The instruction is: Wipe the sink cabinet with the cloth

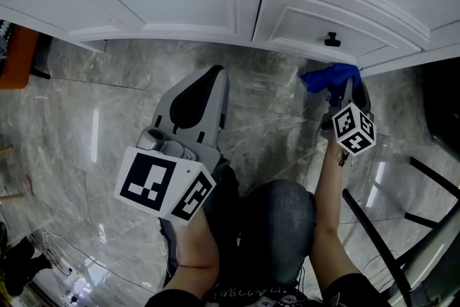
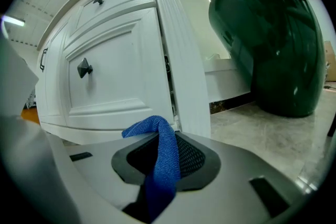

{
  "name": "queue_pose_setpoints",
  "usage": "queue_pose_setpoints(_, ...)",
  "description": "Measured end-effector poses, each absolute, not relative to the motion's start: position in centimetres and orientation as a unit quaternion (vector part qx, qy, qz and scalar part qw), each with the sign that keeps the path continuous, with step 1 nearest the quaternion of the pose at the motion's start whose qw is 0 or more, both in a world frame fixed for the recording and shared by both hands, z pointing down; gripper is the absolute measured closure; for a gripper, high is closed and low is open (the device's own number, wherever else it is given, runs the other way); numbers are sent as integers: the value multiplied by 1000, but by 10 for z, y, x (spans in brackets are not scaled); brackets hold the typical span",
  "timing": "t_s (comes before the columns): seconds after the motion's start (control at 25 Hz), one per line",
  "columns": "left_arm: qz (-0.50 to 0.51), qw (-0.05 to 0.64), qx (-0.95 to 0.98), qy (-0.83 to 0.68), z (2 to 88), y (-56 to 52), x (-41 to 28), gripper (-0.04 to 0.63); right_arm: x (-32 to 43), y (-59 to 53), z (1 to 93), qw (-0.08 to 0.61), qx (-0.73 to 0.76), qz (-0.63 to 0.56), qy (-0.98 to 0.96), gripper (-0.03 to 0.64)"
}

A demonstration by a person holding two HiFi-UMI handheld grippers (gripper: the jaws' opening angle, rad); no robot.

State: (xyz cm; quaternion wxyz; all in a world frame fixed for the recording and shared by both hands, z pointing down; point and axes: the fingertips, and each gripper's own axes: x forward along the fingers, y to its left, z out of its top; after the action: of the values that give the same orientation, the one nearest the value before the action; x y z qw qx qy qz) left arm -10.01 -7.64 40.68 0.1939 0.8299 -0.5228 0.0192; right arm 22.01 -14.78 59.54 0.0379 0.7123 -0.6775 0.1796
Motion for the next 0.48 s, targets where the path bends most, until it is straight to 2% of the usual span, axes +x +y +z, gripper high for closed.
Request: queue_pose_setpoints(0.48, 23, 198, 830, -521, 411, -80, -98, 591, 243, -143, 599, 31, 731, 185, -656, 526)
